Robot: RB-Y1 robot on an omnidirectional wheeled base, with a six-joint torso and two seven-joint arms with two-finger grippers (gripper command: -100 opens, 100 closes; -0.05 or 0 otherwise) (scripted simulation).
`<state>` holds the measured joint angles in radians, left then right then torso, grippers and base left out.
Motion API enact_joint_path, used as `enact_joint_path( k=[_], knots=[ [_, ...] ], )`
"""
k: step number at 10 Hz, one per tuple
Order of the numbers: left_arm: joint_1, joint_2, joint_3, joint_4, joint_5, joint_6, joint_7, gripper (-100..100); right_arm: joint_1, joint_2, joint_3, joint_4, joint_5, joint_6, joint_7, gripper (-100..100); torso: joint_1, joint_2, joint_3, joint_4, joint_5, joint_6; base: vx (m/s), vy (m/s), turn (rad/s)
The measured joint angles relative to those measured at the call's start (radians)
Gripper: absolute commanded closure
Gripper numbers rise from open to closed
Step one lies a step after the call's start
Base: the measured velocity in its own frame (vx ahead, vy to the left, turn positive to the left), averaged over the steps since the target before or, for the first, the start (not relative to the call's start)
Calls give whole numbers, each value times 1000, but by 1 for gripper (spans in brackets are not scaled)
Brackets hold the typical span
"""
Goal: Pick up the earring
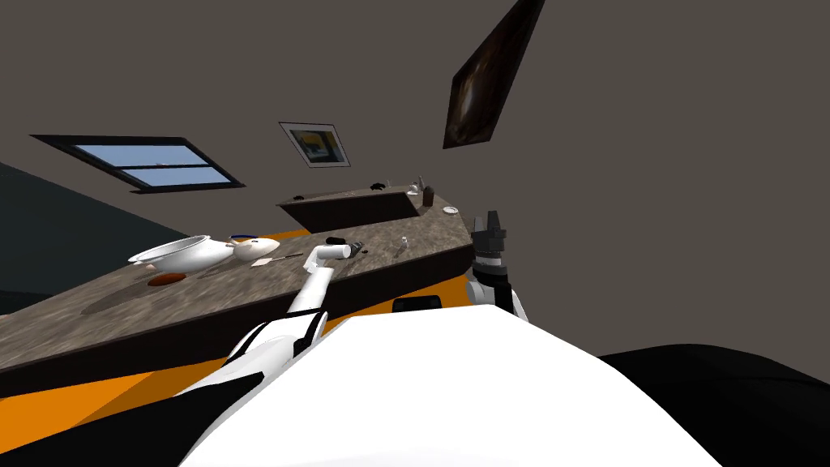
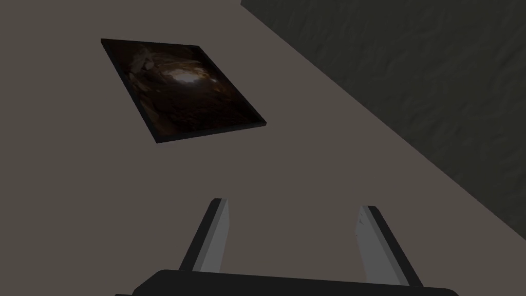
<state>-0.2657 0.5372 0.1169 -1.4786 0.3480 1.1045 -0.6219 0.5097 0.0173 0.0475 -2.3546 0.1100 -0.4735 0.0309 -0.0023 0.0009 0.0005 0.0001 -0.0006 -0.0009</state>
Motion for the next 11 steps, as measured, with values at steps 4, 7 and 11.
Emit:
enact_joint_path(
  k=[4, 7, 11],
  knots=[
    [-43, 27, -15, 65, 10, 94, -39, -100, 0, 0, 0, 0, 0, 0, 0, 0, 0, 0, 0, 0, 0, 0, 4, -28, -73],
    [-73, 53, -29, 118, 20, 171, -72, -100, 0, 0, 0, 0, 0, 0, 0, 0, 0, 0, 0, 0, 0, 0, 3, -35, -85],
    [-115, 97, -50, 196, 33, 277, -119, -100, 0, 0, 0, 0, 0, 0, 0, 0, 0, -1, 0, 0, 0, 0, 14, -34, -86]
  ],
)
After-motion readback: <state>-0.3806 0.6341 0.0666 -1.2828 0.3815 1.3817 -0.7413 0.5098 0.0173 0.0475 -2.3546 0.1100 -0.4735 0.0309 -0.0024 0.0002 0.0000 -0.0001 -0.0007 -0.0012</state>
